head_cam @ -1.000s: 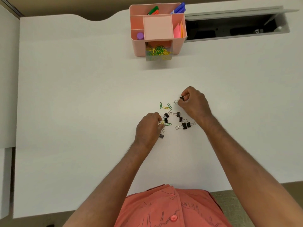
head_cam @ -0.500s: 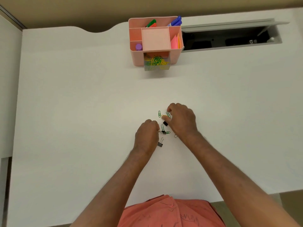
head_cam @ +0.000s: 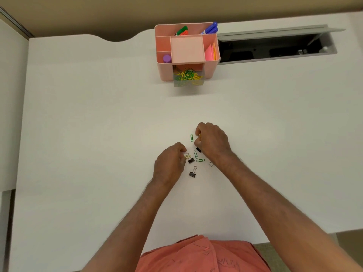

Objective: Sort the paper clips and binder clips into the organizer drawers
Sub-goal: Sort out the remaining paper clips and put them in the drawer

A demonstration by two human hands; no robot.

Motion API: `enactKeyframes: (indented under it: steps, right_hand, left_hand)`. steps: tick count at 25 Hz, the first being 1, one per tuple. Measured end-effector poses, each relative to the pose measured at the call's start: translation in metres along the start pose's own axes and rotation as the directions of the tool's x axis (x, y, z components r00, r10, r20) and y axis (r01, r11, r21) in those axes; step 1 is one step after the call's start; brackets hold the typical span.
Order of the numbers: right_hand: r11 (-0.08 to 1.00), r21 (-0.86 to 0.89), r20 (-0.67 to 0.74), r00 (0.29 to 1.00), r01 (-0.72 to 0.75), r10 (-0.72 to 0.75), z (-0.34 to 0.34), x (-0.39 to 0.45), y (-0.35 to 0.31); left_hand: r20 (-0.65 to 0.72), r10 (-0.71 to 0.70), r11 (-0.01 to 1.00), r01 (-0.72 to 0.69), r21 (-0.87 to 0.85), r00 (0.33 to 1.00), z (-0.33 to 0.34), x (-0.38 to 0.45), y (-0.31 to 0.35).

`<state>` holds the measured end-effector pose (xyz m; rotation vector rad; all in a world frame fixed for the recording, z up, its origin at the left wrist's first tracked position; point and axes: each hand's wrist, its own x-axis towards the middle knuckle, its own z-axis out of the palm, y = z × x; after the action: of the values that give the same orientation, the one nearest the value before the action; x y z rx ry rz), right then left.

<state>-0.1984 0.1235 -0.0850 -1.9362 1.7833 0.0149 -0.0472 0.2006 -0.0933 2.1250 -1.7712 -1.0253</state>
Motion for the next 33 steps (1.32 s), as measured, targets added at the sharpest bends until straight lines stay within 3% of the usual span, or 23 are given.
enactKeyframes:
  steps: [3,5,7,12,18,22,26,28,30,33]
  right_hand:
    - [0.939,0.334,-0.014,0.996,-0.082,0.092,-0.005,0.003,0.003]
    - [0.776,0.594,0.070,0.975,-0.211,0.211,-0.010,0.007,0.006]
    - [0.645,0.698,0.169,0.947,-0.310,0.272,-0.013,0.008,0.008]
    - [0.907,0.386,0.102,0.985,-0.167,0.138,0.000,0.005,-0.001]
    - [0.954,0.262,0.152,0.983,-0.144,0.107,-0.004,0.008,-0.007]
    - [0.986,0.140,0.180,0.981,-0.092,0.066,-0.006,0.005,0.001]
    - [0.994,0.103,0.124,0.992,0.026,-0.039,-0.004,-0.004,0.007]
    - [0.982,0.186,0.118,0.992,0.018,-0.040,-0.003,-0.007,0.012]
    - [0.878,0.463,0.168,0.985,-0.122,0.049,-0.005,-0.011,0.016]
    - [0.517,0.790,0.275,0.944,-0.329,0.180,-0.010,-0.023,0.022]
  left_hand:
    - [0.003,-0.075,0.989,0.075,-0.124,0.997,-0.003,-0.002,-0.005]
    - [0.011,-0.127,0.964,0.126,-0.235,0.992,-0.004,-0.002,-0.008]
    - [0.020,-0.169,0.927,0.166,-0.336,0.985,-0.003,-0.003,-0.009]
    - [0.034,-0.140,0.944,0.144,-0.299,0.990,-0.002,-0.001,-0.005]
    - [0.003,-0.028,0.999,0.028,0.028,1.000,0.008,-0.001,0.005]
    - [0.050,-0.054,0.984,0.044,0.175,0.997,0.008,0.007,0.010]
    - [0.086,-0.029,0.972,0.008,0.237,0.996,0.003,0.009,0.016]
    - [0.098,0.013,0.974,-0.035,0.226,0.995,0.002,0.006,0.015]
    - [0.103,0.042,0.986,-0.059,0.159,0.994,-0.001,0.006,0.010]
    - [0.124,-0.028,0.995,0.040,-0.094,0.992,-0.011,0.008,-0.001]
